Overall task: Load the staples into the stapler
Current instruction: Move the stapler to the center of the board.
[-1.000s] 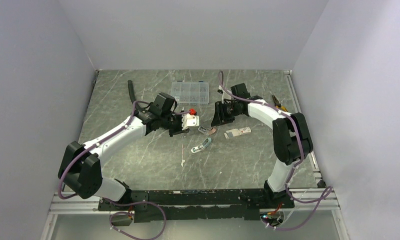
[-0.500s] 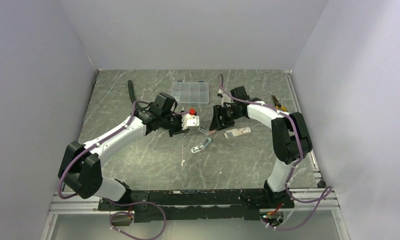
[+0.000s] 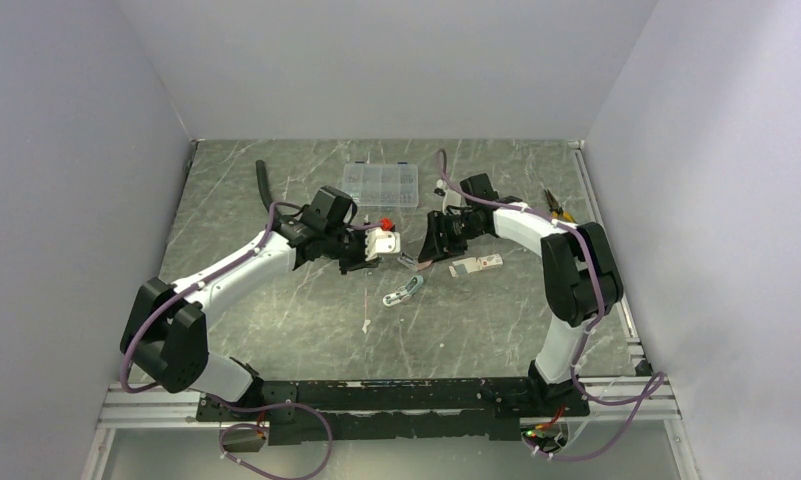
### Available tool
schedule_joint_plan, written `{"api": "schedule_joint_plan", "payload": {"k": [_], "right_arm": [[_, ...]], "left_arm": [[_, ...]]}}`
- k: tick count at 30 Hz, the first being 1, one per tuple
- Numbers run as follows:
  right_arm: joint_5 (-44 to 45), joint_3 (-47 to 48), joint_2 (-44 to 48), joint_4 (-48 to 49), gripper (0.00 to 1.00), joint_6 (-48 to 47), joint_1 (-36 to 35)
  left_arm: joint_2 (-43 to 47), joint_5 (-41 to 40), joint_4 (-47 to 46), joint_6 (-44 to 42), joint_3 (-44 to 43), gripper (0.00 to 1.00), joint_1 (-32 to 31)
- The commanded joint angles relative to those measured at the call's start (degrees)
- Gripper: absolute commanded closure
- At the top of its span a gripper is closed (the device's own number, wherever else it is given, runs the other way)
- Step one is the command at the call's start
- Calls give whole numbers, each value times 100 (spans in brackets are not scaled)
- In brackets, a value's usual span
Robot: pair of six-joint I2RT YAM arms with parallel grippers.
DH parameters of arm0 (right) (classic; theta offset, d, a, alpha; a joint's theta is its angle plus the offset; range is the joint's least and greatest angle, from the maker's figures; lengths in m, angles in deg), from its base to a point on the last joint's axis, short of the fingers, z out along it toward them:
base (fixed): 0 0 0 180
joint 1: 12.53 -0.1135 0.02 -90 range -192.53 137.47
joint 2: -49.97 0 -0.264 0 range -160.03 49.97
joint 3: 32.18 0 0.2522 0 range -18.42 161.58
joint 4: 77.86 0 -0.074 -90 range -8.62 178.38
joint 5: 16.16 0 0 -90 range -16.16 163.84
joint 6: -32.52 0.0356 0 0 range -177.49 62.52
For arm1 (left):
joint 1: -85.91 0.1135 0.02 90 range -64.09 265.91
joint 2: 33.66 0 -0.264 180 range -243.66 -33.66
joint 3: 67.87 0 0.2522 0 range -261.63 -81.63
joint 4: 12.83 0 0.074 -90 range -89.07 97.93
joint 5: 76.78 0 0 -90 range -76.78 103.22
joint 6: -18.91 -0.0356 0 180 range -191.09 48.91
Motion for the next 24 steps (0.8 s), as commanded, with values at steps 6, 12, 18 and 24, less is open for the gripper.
{"api": "schedule_joint_plan", "payload": {"k": [6, 12, 18, 24], "right_arm": [[48, 131, -103, -6, 48, 52, -93], [45, 272, -150, -132, 57, -4, -90], [266, 479, -146, -371, 64, -193, -77], [344, 672, -216, -550, 66, -315, -3]], "left_arm": [[-32, 180, -13, -17, -137, 83, 30], [-48, 174, -1, -30, -136, 83, 29], [-55, 187, 29, -56, -163, 83, 31], [-39, 186, 49, -69, -137, 83, 24]]}}
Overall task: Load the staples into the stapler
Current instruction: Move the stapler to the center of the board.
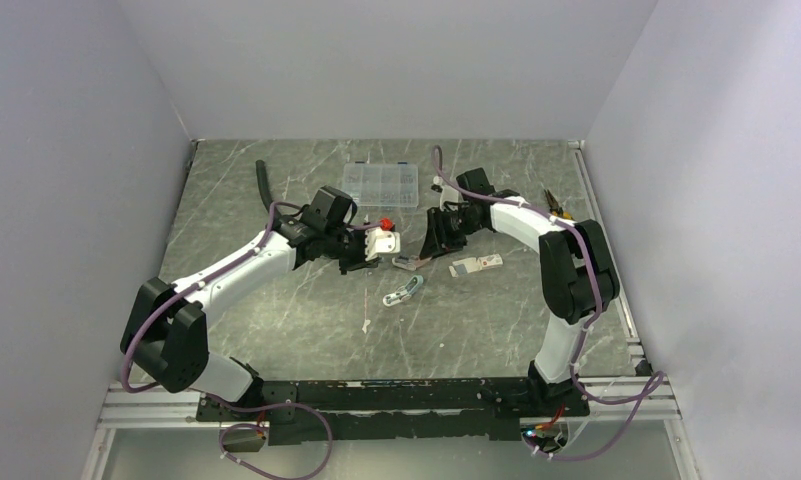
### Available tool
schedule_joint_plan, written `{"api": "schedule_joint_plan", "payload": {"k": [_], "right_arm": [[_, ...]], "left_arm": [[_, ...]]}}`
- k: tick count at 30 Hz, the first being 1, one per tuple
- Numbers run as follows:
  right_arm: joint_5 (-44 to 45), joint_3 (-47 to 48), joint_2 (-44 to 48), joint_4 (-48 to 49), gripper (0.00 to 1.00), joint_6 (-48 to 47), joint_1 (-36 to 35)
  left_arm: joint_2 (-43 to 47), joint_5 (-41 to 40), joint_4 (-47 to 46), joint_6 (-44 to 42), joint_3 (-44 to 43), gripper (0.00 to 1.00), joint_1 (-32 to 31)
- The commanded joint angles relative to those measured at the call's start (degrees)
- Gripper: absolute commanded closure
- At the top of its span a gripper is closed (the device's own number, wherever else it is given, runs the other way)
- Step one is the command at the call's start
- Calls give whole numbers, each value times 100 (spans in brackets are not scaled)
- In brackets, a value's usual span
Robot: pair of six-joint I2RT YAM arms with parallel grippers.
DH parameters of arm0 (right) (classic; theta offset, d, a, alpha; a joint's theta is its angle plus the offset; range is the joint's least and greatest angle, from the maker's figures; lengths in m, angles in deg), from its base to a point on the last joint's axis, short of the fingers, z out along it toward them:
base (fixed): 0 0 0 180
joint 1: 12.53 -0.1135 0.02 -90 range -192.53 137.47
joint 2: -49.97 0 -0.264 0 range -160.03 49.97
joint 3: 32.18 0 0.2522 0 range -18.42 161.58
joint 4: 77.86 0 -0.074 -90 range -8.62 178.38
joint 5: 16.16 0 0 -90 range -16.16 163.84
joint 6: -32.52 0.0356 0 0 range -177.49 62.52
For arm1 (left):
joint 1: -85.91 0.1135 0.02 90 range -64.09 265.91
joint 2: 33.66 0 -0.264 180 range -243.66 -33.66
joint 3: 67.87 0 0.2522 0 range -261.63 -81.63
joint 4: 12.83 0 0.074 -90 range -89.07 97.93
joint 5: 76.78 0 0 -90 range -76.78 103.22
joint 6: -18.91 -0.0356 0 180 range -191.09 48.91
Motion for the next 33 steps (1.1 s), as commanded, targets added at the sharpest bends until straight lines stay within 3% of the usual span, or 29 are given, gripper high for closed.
{"api": "schedule_joint_plan", "payload": {"k": [1, 14, 33], "right_arm": [[105, 353, -69, -218, 67, -199, 50], [102, 502, -61, -217, 77, -558, 41], [-86, 529, -14, 151, 82, -759, -582]], "left_arm": [[-19, 186, 49, -67, -137, 83, 19], [62, 327, 130, -93, 146, 83, 20], [616, 464, 95, -1, 948, 83, 393]]}}
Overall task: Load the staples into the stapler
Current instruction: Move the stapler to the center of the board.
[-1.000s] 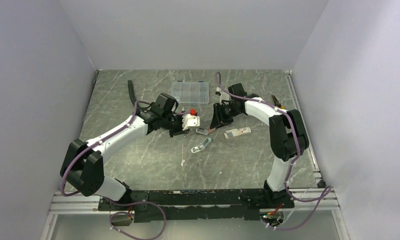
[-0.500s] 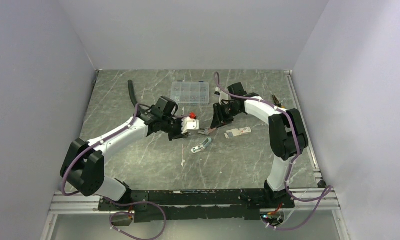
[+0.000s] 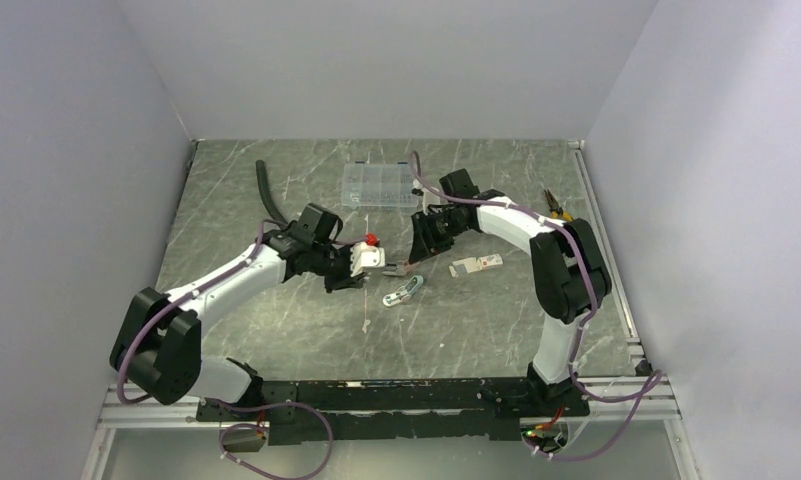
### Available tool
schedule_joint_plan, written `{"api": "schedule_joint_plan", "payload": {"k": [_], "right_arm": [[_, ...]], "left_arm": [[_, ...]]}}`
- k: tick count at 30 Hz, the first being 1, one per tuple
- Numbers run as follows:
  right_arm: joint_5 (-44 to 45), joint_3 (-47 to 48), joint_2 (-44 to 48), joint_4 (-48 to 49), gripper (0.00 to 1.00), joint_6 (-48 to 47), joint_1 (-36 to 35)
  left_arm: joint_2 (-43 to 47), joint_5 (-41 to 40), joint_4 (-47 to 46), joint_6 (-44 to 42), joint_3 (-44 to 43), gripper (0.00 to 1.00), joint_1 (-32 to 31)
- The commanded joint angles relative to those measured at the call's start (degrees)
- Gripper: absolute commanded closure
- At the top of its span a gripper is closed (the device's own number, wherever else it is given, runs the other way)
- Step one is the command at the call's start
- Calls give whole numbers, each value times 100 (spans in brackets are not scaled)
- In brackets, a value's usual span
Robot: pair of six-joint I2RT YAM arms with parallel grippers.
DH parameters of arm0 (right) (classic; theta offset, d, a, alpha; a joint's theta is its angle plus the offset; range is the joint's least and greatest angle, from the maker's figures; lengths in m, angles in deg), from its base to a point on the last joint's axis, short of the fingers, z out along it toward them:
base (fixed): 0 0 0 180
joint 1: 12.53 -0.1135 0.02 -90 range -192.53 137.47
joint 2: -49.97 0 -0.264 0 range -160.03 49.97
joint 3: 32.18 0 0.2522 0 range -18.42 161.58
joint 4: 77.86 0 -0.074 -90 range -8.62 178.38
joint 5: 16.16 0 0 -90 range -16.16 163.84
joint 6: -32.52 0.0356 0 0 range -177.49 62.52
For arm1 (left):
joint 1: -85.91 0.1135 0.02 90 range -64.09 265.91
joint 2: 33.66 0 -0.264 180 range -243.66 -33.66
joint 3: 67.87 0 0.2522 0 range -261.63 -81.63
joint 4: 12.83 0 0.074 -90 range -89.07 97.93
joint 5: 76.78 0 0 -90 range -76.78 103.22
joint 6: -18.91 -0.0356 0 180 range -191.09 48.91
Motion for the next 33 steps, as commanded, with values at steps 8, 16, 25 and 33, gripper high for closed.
{"api": "schedule_joint_plan", "payload": {"k": [8, 16, 25, 33], "right_arm": [[-117, 390, -24, 305, 83, -77, -501], [-163, 559, -225, 379, 84, 18, -861], [-351, 614, -393, 604, 84, 73, -1114], [-555, 485, -417, 901, 84, 102, -1311]], "left_arm": [[609, 151, 121, -33, 367, 83, 410], [789, 196, 251, -80, 545, 83, 783], [788, 140, 145, -218, 798, 82, 919], [796, 72, 24, -296, 980, 82, 975]]}}
